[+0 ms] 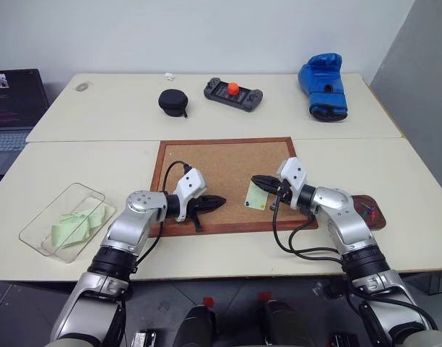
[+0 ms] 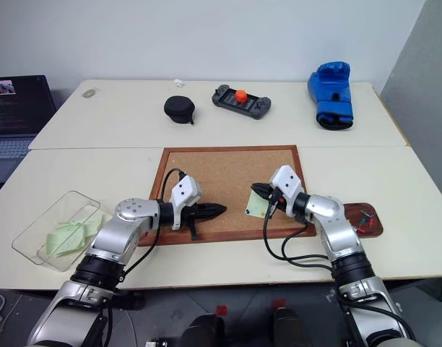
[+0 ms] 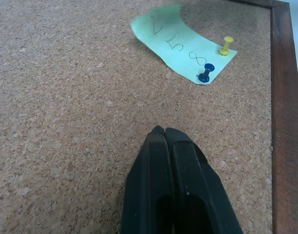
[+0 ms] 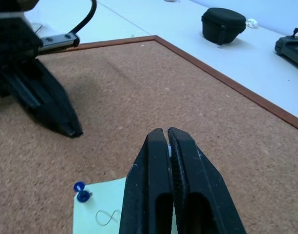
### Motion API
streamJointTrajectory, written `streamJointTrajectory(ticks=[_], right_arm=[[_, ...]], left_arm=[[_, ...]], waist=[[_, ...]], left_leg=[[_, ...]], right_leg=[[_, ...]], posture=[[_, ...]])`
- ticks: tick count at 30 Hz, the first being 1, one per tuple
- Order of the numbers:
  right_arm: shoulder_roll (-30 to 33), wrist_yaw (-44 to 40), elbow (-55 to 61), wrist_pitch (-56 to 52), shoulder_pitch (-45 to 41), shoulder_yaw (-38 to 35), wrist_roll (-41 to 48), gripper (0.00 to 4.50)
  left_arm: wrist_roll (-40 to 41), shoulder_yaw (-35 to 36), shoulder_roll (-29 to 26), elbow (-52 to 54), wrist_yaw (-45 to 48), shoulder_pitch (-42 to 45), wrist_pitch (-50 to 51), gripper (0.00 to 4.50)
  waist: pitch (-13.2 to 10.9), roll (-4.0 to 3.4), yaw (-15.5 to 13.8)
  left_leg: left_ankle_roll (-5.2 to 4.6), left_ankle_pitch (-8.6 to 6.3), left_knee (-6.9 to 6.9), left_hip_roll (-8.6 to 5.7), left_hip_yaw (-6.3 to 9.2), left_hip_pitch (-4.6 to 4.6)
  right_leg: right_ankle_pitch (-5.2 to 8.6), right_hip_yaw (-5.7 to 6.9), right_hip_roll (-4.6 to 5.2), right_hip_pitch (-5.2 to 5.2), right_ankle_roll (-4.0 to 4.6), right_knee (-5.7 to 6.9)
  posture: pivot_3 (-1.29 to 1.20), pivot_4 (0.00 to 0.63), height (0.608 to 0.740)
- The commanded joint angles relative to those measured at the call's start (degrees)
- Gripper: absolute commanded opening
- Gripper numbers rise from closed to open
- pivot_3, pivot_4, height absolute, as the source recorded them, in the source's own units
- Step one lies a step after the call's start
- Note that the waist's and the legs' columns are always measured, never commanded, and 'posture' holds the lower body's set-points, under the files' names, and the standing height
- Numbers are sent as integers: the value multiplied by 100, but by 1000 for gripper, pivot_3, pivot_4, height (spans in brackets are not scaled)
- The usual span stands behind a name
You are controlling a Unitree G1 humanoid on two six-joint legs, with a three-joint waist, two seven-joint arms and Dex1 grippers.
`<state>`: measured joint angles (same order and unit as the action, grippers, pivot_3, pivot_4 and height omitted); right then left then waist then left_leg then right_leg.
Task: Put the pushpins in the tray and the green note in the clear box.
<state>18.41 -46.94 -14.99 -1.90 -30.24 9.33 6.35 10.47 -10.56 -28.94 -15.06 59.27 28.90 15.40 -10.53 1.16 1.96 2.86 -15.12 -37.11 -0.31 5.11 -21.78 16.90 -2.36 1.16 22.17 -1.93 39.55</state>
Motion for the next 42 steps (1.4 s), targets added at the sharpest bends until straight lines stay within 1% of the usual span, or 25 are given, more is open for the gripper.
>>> streamJointTrajectory(ticks=[1, 3, 7, 10, 12, 15, 17, 21, 26, 31, 33, 35, 36, 37, 41, 42], right_arm=[[15, 126, 204, 33, -18, -192, 110, 29], [121, 157, 513, -236, 59, -346, 260, 29], [504, 334, 1613, -1247, 427, -833, 666, 29], [939, 772, 2648, -2327, 957, -1622, 1022, 29], [1125, 1066, 3103, -2949, 1289, -2119, 1209, 29], [1207, 1573, 3548, -3744, 1829, -2856, 1432, 29], [1200, 1774, 3725, -4022, 2127, -3116, 1497, 29], [1111, 2079, 3933, -4490, 2446, -3301, 1633, 29], [916, 2490, 3766, -4806, 2428, -3502, 1755, 29], [939, 2636, 3648, -4864, 2426, -3564, 1838, 29], [956, 2666, 3565, -4815, 2440, -3551, 1818, 471], [989, 2652, 3473, -4728, 2489, -3514, 1760, 762], [995, 2647, 3430, -4698, 2503, -3509, 1750, 1035], [1000, 2643, 3395, -4681, 2507, -3511, 1748, 1193], [1074, 2578, 3288, -4595, 2518, -3445, 1729, 2079], [1081, 2585, 3268, -4581, 2513, -3444, 1732, 2079]], left_arm=[[-179, -109, -30, -31, -64, -128, 94, 0], [-180, -124, -50, 5, -46, -150, 121, 0], [-181, -137, -68, 34, -36, -174, 123, 0], [-186, -154, -58, -16, -11, -144, 101, 0], [-189, -167, -45, -71, 12, -113, 73, 0], [-194, -189, -17, -167, 49, -46, 35, 0], [-198, -215, -5, -236, 108, 3, -5, 0], [-238, -272, 32, -413, 223, 130, -97, 0], [-281, -297, 71, -562, 292, 271, -145, 0], [-308, -284, 72, -594, 329, 294, -169, 0], [-313, -279, 73, -590, 327, 280, -172, 0], [-311, -276, 73, -559, 324, 255, -161, 0], [-308, -276, 73, -542, 323, 243, -151, 0], [-308, -276, 74, -532, 320, 235, -146, 0], [-318, -262, 58, -576, 317, 219, -179, 0], [-318, -259, 55, -583, 318, 218, -184, 0]], waist=[[0, 0, 0], [0, 0, -1], [0, 0, -8], [0, -1, -15], [3, -6, -21], [5, -8, -26], [8, -13, -19], [15, -24, -8], [21, -36, -13], [22, -36, -21], [22, -36, -20], [22, -36, -19], [22, -36, -19], [22, -36, -19], [22, -36, -18], [22, -36, -18]], left_leg=[[0, 0, 0, 0, 1, 0], [0, 0, 0, 0, 2, 0], [0, 0, 2, 4, 10, -4], [0, 0, 4, 3, 35, -7], [0, 0, 5, 1, 41, -9], [-1, 0, 7, 1, 47, -11], [-1, 0, 6, -1, 43, -7], [-4, 1, 6, -7, 24, 2], [-9, 5, 6, -8, 4, 3], [-9, 4, 6, -7, 5, -1], [-10, 4, 7, -7, 4, 0], [-10, 4, 7, -7, 4, 1], [-10, 4, 7, -7, 4, 1], [-10, 4, 7, -8, 4, 1], [-10, 4, 7, -8, 3, 1], [-10, 4, 7, -7, 3, 1]], right_leg=[[0, 0, 0, 0, 0, 1], [0, 1, 0, 0, 0, 2], [0, 1, 2, 1, 0, 0], [0, 2, 3, 1, 0, -3], [0, 2, 3, 0, 0, -10], [1, 3, 3, -4, 0, -13], [1, 1, 3, -6, 0, -13], [1, -2, -1, -13, -2, -11], [1, -3, -2, -15, -3, -10], [1, -3, 1, -15, -3, -13], [1, -3, 1, -15, -3, -13], [1, -3, 0, -15, -3, -13], [1, -3, 0, -15, -3, -13], [1, -3, 0, -15, -3, -13], [1, -3, 0, -15, -3, -13], [1, -3, 0, -15, -3, -13]], posture=[[0, 150, 740], [0, 150, 740], [0, 150, 740], [0, 150, 740], [0, 150, 740], [0, 150, 740], [0, 150, 740], [0, 150, 740], [0, 150, 740], [0, 150, 740], [0, 150, 740], [0, 150, 740], [0, 150, 740], [0, 150, 740], [0, 150, 740], [0, 150, 740]])
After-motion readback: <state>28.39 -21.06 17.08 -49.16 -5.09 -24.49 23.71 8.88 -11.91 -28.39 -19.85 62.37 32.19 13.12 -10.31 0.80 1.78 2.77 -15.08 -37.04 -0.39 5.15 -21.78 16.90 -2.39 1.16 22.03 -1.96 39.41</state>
